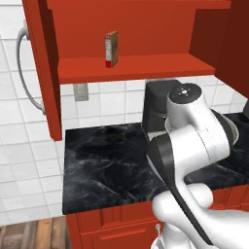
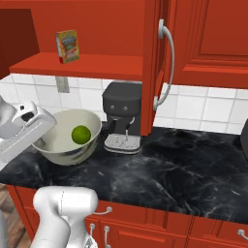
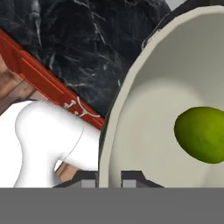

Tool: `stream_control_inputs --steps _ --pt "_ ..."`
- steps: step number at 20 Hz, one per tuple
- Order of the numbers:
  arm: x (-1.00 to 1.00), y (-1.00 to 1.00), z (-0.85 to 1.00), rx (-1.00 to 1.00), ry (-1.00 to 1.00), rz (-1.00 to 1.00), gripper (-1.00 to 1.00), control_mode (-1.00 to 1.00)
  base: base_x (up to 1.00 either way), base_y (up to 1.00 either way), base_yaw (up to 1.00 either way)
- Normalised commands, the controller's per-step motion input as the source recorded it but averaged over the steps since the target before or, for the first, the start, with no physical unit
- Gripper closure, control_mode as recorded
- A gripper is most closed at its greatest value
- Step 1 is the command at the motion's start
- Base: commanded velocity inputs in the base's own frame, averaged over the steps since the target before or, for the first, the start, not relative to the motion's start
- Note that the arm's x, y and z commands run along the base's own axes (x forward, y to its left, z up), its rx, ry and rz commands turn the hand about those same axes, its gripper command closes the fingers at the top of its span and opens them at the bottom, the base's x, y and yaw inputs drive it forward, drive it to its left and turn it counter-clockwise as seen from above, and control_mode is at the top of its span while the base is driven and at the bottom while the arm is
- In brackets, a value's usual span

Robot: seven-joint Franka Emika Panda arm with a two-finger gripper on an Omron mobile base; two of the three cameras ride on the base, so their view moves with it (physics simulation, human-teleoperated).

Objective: Pick the lime from the cabinet and place it in the bowl. Then pick the bowl and place it in the sink. Then turn on the sink facuet.

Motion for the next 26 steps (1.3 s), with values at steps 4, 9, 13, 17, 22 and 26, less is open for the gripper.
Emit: stream_control_inputs --steps 4,9,13,17,22,26 --pt "-0.35 0.00 0.22 -0.02 -0.11 0.06 1.00 -1.00 0.00 0.00 0.00" --pt "-0.50 0.00 0.26 0.00 0.00 0.03 1.00 -1.00 0.00 0.00 0.00" --pt "-0.36 0.00 0.10 0.00 0.00 0.01 1.00 -1.00 0.00 0.00 0.00" --pt "-0.01 0.00 0.00 0.00 0.00 0.00 1.00 1.00 -0.04 0.00 0.00" --pt "0.00 0.00 0.00 0.00 0.00 0.00 1.00 1.00 -0.42 0.00 0.00" --pt "0.00 0.00 0.00 0.00 0.00 0.00 1.00 1.00 -0.76 0.01 -0.05"
